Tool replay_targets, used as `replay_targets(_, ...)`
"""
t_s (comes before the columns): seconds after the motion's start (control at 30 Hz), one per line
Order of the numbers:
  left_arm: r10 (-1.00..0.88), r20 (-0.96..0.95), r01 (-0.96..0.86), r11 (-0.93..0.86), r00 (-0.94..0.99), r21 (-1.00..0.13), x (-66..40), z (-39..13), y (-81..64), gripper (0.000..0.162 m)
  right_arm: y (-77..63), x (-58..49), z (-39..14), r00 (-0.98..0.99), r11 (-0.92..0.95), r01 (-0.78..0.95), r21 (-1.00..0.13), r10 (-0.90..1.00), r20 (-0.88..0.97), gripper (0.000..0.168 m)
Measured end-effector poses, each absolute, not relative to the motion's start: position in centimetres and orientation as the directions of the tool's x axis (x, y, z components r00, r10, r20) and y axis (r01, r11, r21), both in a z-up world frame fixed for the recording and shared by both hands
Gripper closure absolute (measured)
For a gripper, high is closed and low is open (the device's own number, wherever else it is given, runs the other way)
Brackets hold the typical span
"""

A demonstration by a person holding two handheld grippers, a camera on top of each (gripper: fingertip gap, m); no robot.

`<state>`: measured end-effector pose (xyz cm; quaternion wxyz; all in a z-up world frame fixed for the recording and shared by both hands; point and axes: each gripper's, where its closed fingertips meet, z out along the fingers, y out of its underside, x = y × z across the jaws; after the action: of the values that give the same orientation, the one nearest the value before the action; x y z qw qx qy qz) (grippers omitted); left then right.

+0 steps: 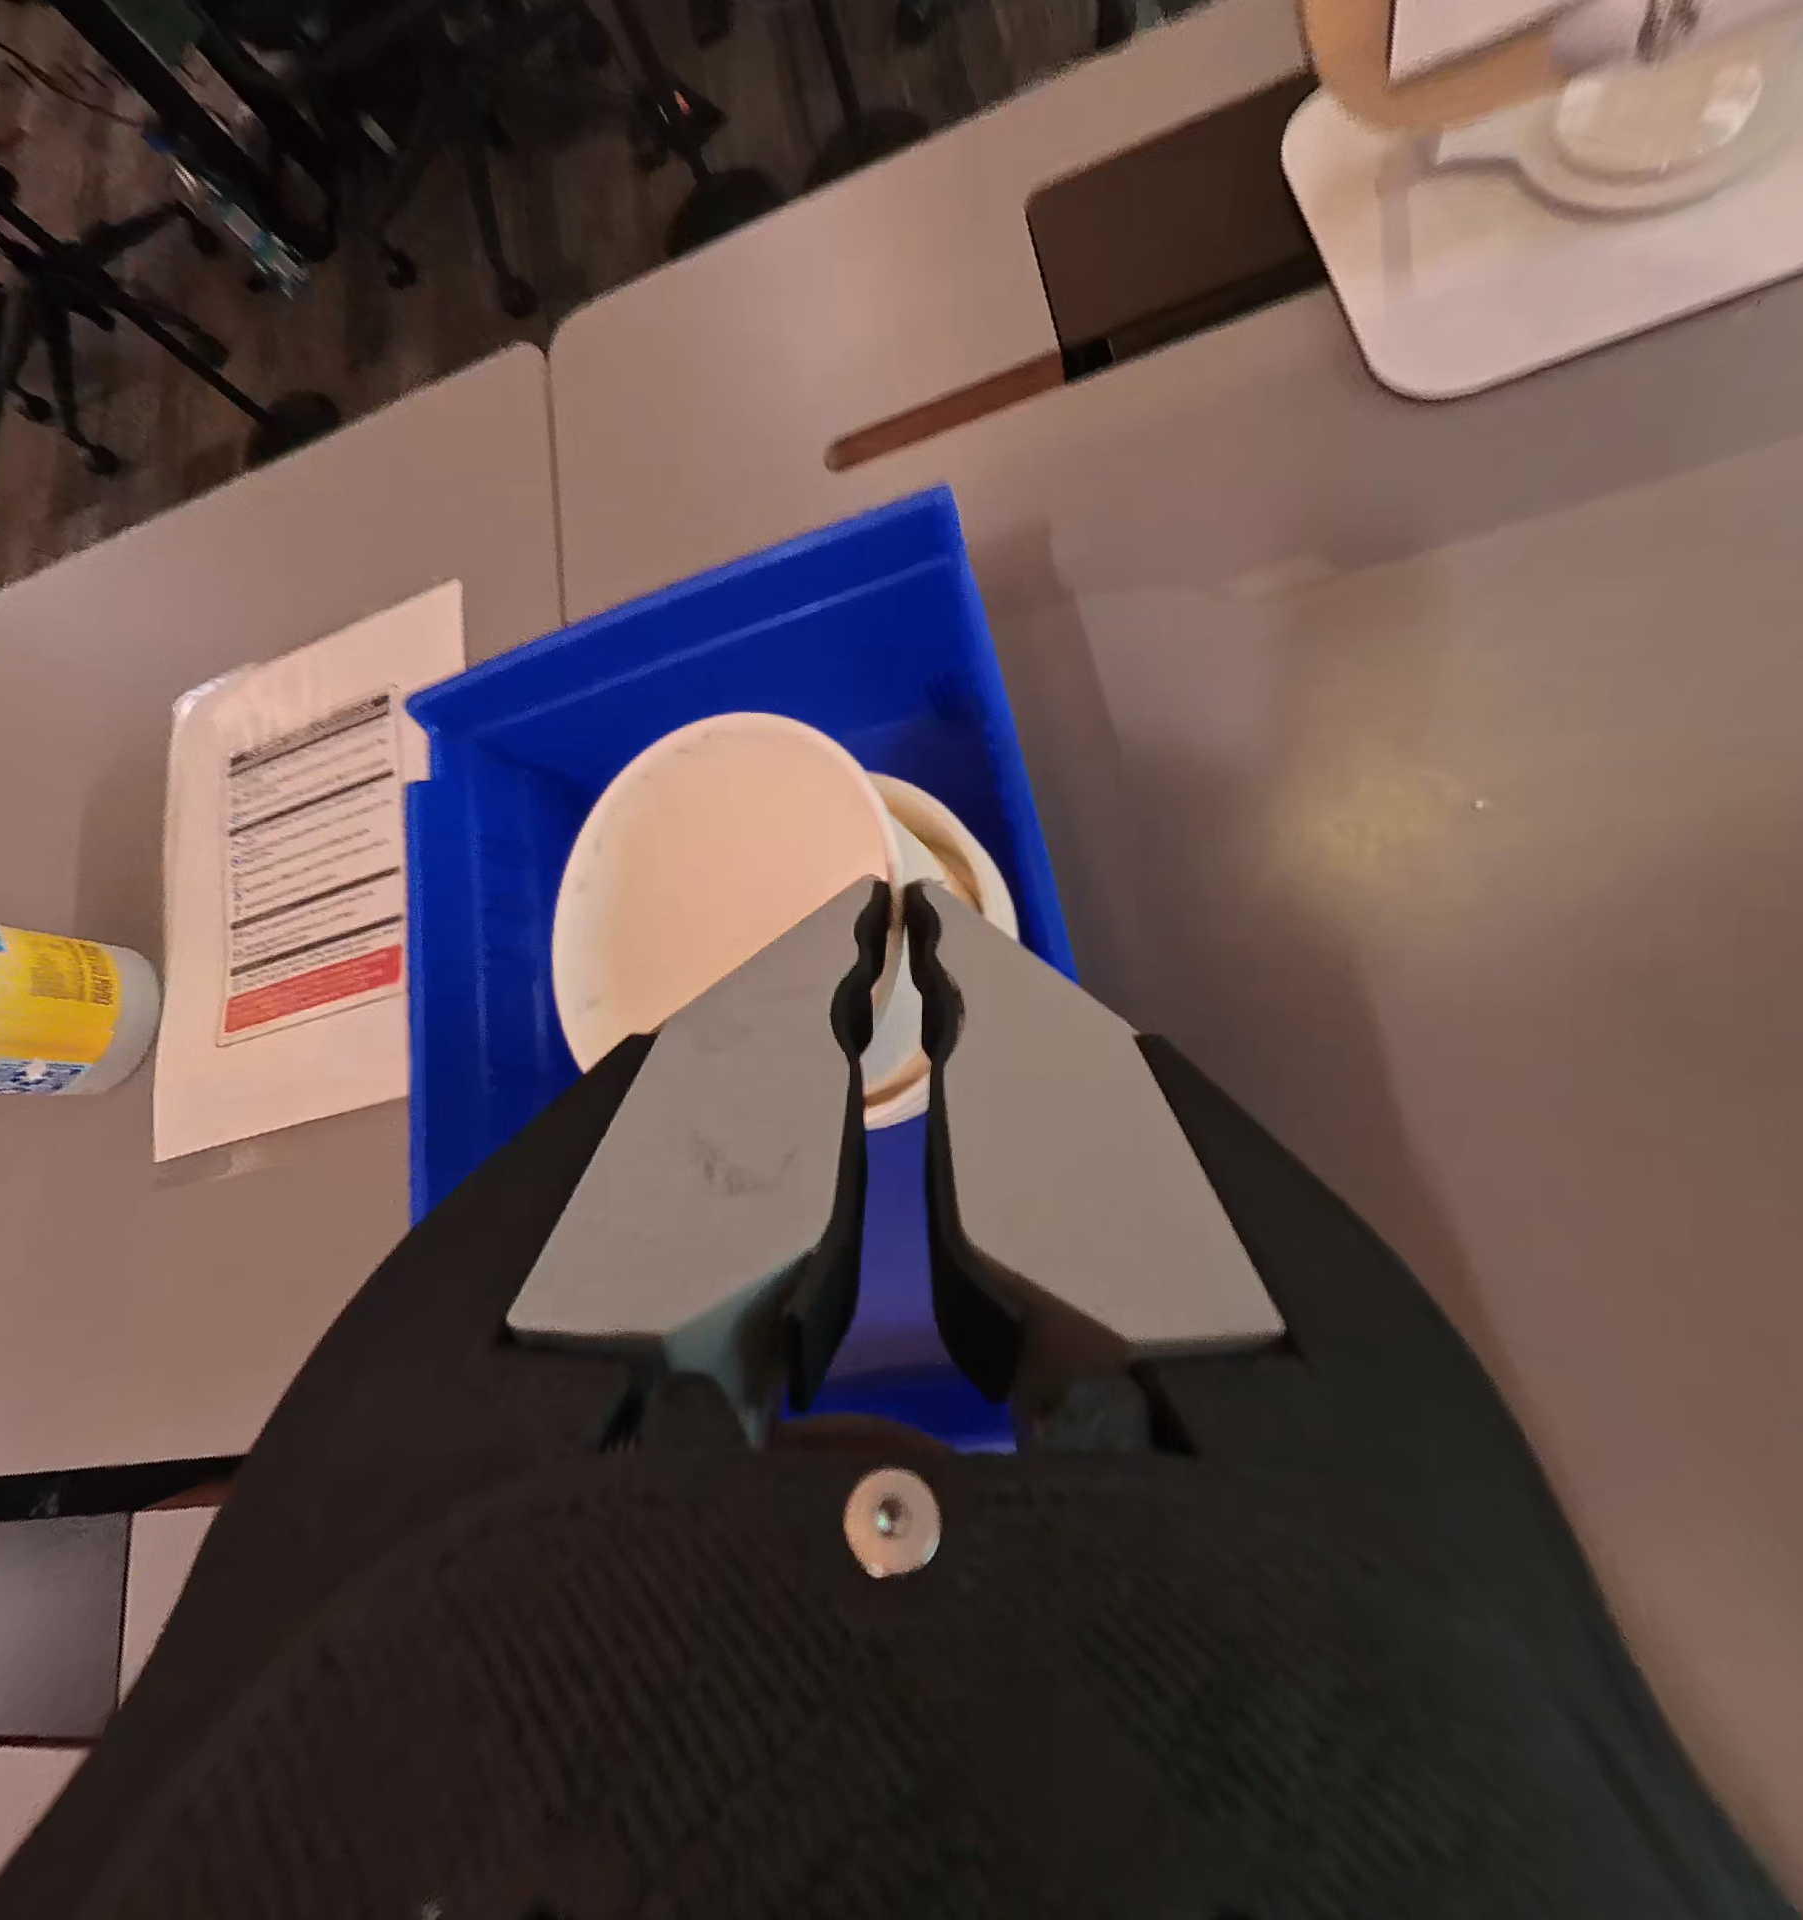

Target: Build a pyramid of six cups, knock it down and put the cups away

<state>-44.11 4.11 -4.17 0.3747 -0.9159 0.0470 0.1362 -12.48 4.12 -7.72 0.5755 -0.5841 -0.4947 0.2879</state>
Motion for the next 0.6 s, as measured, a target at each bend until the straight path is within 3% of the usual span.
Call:
replay_targets(0.3, 0.106, -0.365, -0.277, -0.473, 0.925, -0.837, -42.2, 5.0, 3.8, 0.161, 4.1, -12.5, -7.8, 0.341, 0.137, 0.238, -0.962, 0.915, 0.215, 0.163)
replay_targets(0.43, -0.017, -0.305, -0.293, -0.333, 0.952, -0.896, -36.1, 7.7, 3.5, 0.161, 3.7, -12.8, -7.8, 0.317, 0.12, 0.219, -0.968, 0.93, 0.187, 0.163)
replay_targets(0.6, -0.222, -0.247, -0.291, -0.193, 0.943, -0.937, -26.9, 7.6, 2.6, 0.161, 2.2, -13.4, -7.2, 0.256, 0.112, 0.177, -0.978, 0.954, 0.155, 0.161)
